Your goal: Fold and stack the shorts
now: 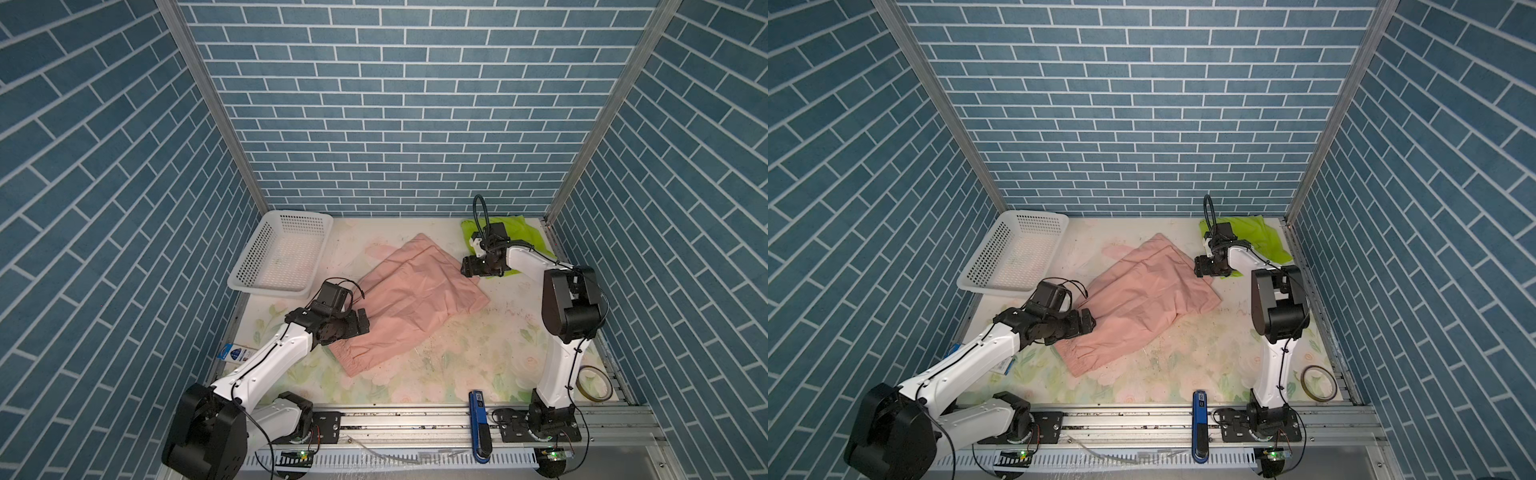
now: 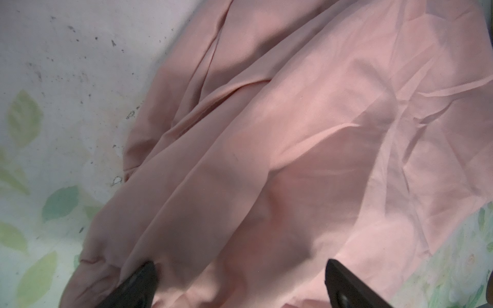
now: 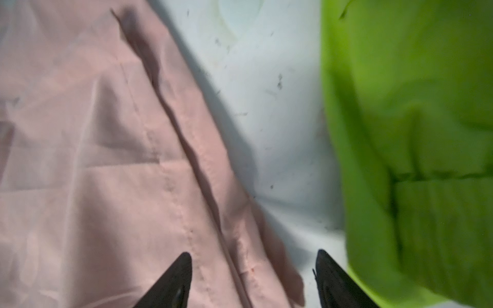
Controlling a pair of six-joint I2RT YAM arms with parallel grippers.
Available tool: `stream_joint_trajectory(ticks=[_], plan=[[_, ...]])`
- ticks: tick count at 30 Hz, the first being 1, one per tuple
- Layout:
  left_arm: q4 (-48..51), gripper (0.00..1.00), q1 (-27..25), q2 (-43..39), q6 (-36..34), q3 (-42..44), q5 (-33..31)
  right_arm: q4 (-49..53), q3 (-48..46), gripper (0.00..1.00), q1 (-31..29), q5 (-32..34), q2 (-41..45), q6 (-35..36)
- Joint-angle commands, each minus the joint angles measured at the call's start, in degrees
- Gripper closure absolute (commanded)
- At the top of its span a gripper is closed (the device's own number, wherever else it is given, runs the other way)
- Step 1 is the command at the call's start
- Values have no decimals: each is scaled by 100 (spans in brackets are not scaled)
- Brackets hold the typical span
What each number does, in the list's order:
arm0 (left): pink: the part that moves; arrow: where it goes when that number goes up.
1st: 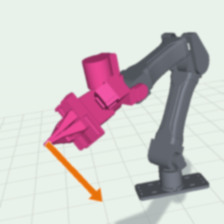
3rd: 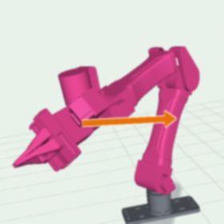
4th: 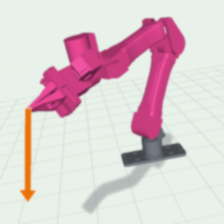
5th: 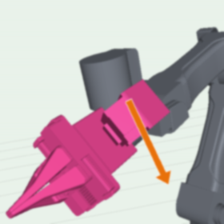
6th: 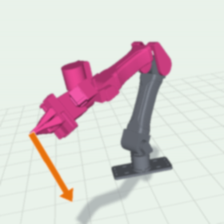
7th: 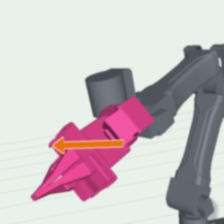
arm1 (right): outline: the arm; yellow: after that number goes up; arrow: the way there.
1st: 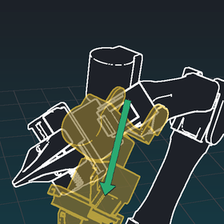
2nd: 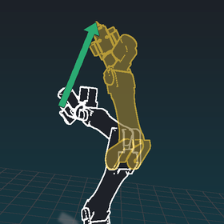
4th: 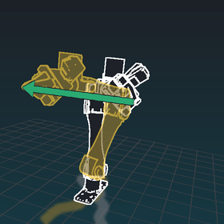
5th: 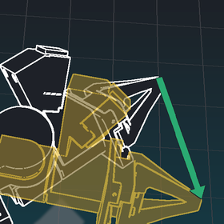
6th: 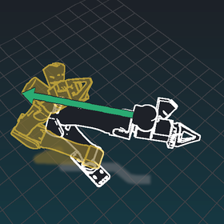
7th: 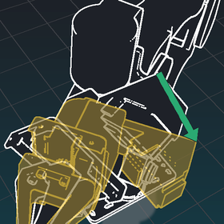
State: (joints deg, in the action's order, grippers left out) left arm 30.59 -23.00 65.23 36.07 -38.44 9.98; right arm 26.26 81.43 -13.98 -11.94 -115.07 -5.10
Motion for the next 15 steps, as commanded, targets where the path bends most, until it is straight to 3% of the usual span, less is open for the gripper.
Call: stream_joint_trajectory(ticks=[1, 5, 7, 12, 15], plan=[[281, 0, 31, -62, -156, -241, -169, -230, -120, 27, -17, -403, 83, 181], [470, 0, 34, -67, -249, -401, -296, -218, -231, 30, 3, -324, 20, 106], [544, 0, 48, -114, -289, -436, -337, -201, -325, 38, 10, -349, 99, 102], [651, 0, 108, -211, -354, -505, -374, 354, -549, 85, 10, 108, 410, -469], [776, 0, 126, -114, -411, -630, -435, 617, -1007, 100, 9, 224, 767, -764]])
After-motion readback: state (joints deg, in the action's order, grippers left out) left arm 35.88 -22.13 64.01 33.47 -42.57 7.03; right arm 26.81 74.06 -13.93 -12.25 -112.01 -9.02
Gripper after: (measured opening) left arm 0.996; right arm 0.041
